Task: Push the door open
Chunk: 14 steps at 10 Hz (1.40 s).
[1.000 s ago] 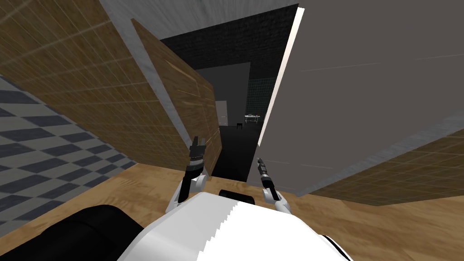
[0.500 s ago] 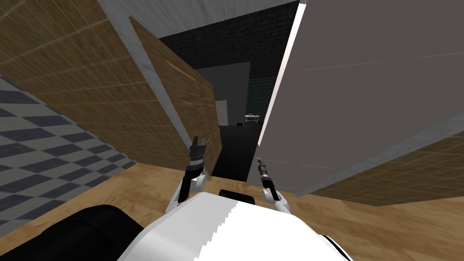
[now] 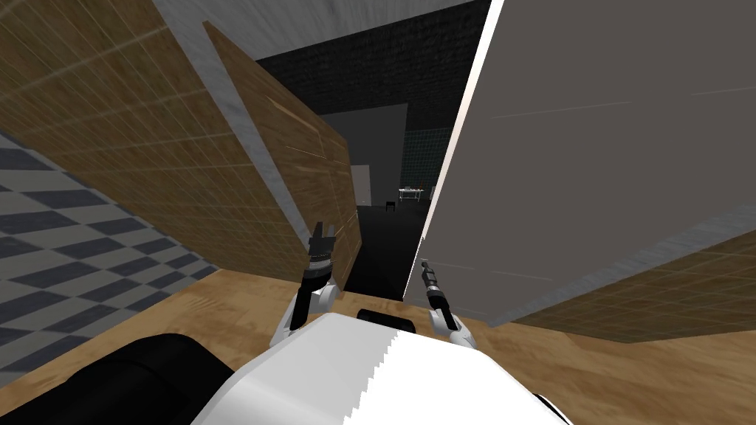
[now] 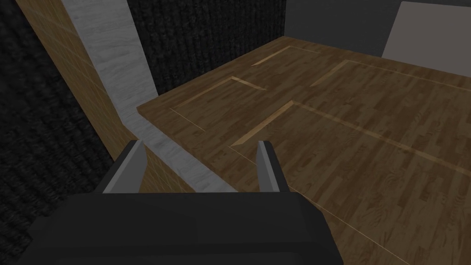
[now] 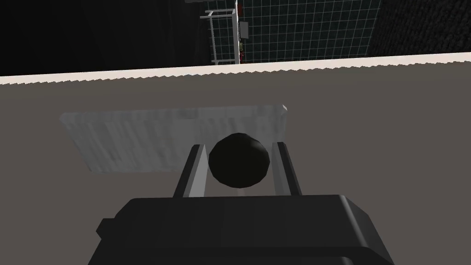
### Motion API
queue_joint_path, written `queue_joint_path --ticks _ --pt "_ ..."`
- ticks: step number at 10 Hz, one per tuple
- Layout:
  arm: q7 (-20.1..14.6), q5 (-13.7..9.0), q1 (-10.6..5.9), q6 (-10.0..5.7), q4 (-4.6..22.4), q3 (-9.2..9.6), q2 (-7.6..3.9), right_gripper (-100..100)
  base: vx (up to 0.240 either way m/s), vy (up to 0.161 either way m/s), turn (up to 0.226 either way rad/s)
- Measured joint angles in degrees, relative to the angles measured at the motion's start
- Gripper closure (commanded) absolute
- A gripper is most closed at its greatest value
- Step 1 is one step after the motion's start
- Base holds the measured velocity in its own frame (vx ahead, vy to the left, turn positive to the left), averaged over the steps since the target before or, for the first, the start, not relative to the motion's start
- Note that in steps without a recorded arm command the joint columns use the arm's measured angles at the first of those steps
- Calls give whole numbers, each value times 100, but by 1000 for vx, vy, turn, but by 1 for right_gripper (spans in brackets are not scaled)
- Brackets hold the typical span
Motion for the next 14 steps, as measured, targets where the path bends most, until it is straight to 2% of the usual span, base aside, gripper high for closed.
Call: queue_joint_path --ticks 1,2,3,5,6,7,8,10,11,12,13,14 --pt "14 -13 -54 4 33 -38 3 100 119 8 1" --pt "35 -30 -139 -57 157 -96 11 100 164 33 -11" --pt "51 -50 -284 -184 434 -165 14 100 125 14 -1" --pt "39 -58 -298 -225 437 -200 -11 100 28 0 5" --pt "45 -55 -243 -183 319 -199 -9 100 124 27 -12" --pt "68 -53 -34 -8 3 -238 11 100 140 46 -33" --pt "92 -66 -51 17 60 -286 20 100 63 22 -14" --pt "135 -100 -218 -129 359 -394 25 100 145 44 -14" --pt "145 -111 -140 -73 249 -459 18 100 187 43 -36" --pt "153 -116 -12 54 13 -501 12 100 112 20 -7" --pt "155 -132 -125 -21 180 -544 -13 100 132 20 -1" --pt "171 -147 -134 -74 219 -615 -13 100 152 42 -19"
